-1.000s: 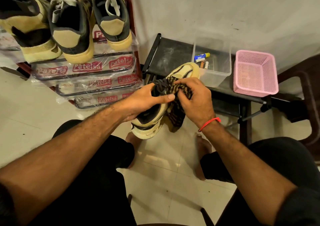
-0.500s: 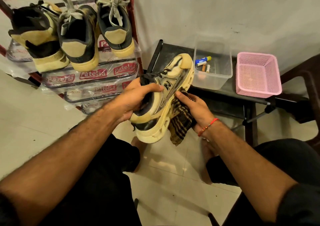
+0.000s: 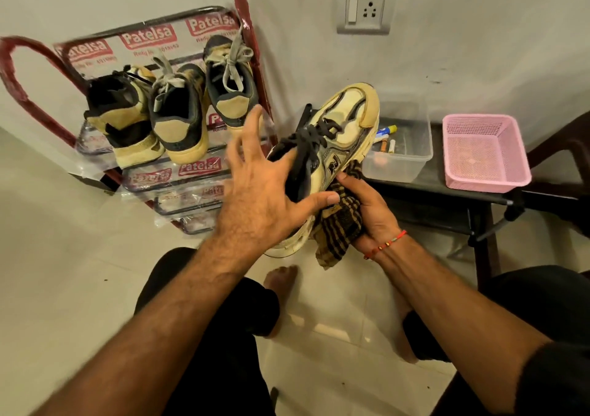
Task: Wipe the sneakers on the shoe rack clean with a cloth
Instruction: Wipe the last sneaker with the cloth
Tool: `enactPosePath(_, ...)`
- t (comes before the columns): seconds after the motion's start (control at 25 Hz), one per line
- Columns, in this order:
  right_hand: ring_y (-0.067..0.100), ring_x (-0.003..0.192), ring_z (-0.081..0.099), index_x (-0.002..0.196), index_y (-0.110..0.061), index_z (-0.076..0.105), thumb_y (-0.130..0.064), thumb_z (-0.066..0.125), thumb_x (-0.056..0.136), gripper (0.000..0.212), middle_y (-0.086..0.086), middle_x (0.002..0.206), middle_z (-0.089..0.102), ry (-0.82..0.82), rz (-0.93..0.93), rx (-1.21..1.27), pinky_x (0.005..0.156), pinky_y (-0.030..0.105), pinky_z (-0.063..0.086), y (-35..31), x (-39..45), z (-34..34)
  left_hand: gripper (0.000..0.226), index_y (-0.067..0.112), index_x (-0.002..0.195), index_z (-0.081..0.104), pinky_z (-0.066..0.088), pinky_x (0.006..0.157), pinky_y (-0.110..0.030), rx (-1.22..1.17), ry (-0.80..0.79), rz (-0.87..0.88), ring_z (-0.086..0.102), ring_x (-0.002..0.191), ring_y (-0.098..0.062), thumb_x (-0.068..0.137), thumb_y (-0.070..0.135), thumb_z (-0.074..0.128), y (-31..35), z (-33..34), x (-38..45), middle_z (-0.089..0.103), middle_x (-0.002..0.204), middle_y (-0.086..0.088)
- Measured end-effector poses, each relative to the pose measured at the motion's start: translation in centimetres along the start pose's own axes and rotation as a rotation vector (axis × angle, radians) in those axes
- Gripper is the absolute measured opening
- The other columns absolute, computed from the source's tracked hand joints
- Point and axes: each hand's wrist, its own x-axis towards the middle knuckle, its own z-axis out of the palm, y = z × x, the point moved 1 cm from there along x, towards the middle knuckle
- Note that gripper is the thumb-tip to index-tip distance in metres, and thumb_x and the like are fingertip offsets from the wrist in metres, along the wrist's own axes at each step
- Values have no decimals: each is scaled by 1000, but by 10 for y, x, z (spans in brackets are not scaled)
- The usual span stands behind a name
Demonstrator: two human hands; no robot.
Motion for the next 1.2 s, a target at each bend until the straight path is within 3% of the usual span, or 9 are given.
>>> enactPosePath(0.12, 34, 101, 66, 122, -2, 63, -17, 74, 85, 41, 20, 113, 67, -12, -47, -68, 95, 52, 53, -6, -8, 5, 72, 22, 134, 61, 42, 113, -49, -289, -112, -101, 38, 142, -29, 86, 76, 55, -8, 23, 2, 22, 163, -5)
enactPosePath(0.32, 34, 106, 68, 122, -9, 64, -19, 74, 87, 38, 20, 120, 68, 98, -61, -330, 93, 51, 55, -24, -11, 0, 50, 16, 123, 67, 46, 105, -44, -518, -77, -210, 52, 125, -23, 97, 57, 55, -23, 46, 10, 47, 146, -3)
enactPosePath(0.44, 37, 102, 69, 117, -16, 61, -24, 76, 86, 35, 18, 114, 70, 262, -257, -399, 84, 57, 57, -39, -14, -1, 46, 16, 124, 66, 44, 102, -37, -570, -138, -246, 54, 123, -22, 100, 52, 52, -35, 57, 8, 54, 138, -1)
enactPosePath(0.52, 28, 100, 70, 119, -21, 56, -24, 74, 87, 37, 10, 112, 68, 206, -394, -409, 85, 50, 58, -44, -21, 10, 44, 23, 127, 64, 44, 101, -36, -756, -223, -380, 58, 119, -18, 100, 55, 50, -43, 59, 6, 62, 127, 5)
enactPosePath(0.68, 16, 133, 46, 143, -20, 41, -24, 73, 85, 66, 4, 141, 46, -195, -633, -1225, 111, 38, 42, -10, -27, 24, 26, 28, 110, 69, 50, 103, -40, -998, -286, -553, 68, 109, -17, 104, 45, 50, -47, 68, 9, 75, 115, 1)
enactPosePath(0.84, 27, 142, 36, 148, -11, 41, -18, 57, 94, 58, 13, 152, 36, -269, -953, -1679, 117, 39, 35, 5, -16, 7, 26, 21, 119, 70, 52, 95, -35, -1053, -239, -521, 68, 106, -16, 106, 31, 49, -45, 65, 10, 75, 110, 3)
enactPosePath(0.96, 25, 138, 41, 142, -10, 52, -3, 55, 90, 52, 14, 148, 45, 103, -1041, -1532, 116, 25, 32, -27, -3, -3, 39, 20, 118, 69, 50, 84, -29, -911, -227, -368, 66, 98, -13, 104, 48, 47, -33, 60, 8, 72, 103, 7)
enactPosePath(1.04, 22, 133, 46, 137, -8, 56, 4, 56, 88, 50, 14, 141, 52, 308, -1012, -1337, 115, 29, 36, -36, -4, -4, 39, 21, 106, 67, 47, 71, -24, -751, -180, -258, 62, 83, -7, 102, 54, 45, -20, 61, 6, 67, 89, 11)
enactPosePath(1.2, 25, 131, 48, 133, -3, 58, 11, 61, 79, 56, 16, 135, 54, 57, -1021, -1341, 114, 39, 38, 19, -40, 22, 36, 27, 100, 65, 52, 80, -28, -900, -102, -371, 65, 88, -11, 102, 56, 45, -20, 61, 11, 70, 90, 8)
